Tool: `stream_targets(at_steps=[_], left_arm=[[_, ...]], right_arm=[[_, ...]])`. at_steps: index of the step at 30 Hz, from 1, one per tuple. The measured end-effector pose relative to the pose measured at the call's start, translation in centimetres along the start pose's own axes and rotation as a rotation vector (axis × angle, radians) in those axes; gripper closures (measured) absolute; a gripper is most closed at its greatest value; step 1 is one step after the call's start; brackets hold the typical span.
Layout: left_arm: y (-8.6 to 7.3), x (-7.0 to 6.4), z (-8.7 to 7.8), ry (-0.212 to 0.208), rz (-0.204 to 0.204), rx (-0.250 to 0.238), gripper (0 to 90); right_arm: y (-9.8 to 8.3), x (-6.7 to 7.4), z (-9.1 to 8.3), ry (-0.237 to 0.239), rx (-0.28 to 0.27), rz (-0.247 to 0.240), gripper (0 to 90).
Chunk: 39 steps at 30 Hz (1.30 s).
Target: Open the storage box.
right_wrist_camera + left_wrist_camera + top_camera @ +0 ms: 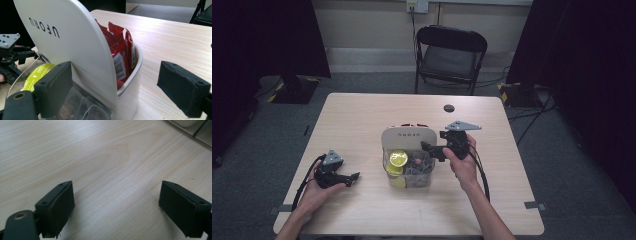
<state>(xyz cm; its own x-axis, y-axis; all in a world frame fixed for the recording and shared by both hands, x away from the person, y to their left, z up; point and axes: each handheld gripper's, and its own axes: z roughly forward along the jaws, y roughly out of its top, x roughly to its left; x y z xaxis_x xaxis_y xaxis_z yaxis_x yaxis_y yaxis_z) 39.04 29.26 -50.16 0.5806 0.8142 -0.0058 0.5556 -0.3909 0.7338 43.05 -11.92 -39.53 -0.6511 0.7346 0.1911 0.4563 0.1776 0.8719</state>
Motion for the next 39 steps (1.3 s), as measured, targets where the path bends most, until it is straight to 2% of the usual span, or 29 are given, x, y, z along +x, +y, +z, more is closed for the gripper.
stream_targets(at_steps=[7, 11, 17, 21, 22, 28, 34, 35, 37, 38, 39], left_arm=[[0.0, -0.2, -0.3, 0.008, -0.006, 0.009, 15.4], [0.2, -0.4, -0.6, -0.015, -0.010, 0.017, 16.8], [1.0, -1.6, -1.3, -0.034, -0.002, -0.035, 18.0], [1.6, -3.1, -1.9, -0.060, 0.036, -0.049, 18.2], [1.7, -3.3, -2.1, -0.055, 0.043, -0.056, 18.3], [2.5, -4.5, -3.0, -0.100, 0.033, -0.111, 19.2], [3.3, -5.5, -3.7, -0.123, 0.050, -0.151, 20.3], [3.6, -5.8, -4.0, -0.131, 0.068, -0.159, 20.3], [3.7, -6.1, -4.1, -0.139, 0.062, -0.165, 20.5], [4.0, -6.4, -4.4, -0.142, 0.081, -0.175, 20.6], [4.0, -6.4, -4.4, -0.142, 0.081, -0.175, 20.8]], right_arm=[[0.3, 0.0, -0.2, 0.002, -0.008, 0.000, 12.2], [0.5, 0.0, -0.3, -0.003, -0.014, -0.003, 12.7], [0.5, 0.0, -0.3, -0.001, -0.014, -0.004, 12.7], [0.6, -0.1, -0.3, 0.007, -0.014, -0.008, 12.4], [0.7, -0.1, -0.3, 0.007, -0.015, -0.009, 12.4], [0.7, -0.1, -0.6, -0.003, -0.017, -0.006, 12.9], [0.7, -0.3, -0.6, 0.004, -0.017, 0.000, 12.5], [0.6, -0.3, -0.5, 0.006, -0.013, 0.000, 12.5], [0.6, -0.3, -0.5, 0.007, -0.011, 0.000, 12.4], [0.6, -0.3, -0.5, 0.008, -0.010, 0.000, 12.4], [0.6, -0.3, -0.5, 0.008, -0.010, 0.000, 12.4]])
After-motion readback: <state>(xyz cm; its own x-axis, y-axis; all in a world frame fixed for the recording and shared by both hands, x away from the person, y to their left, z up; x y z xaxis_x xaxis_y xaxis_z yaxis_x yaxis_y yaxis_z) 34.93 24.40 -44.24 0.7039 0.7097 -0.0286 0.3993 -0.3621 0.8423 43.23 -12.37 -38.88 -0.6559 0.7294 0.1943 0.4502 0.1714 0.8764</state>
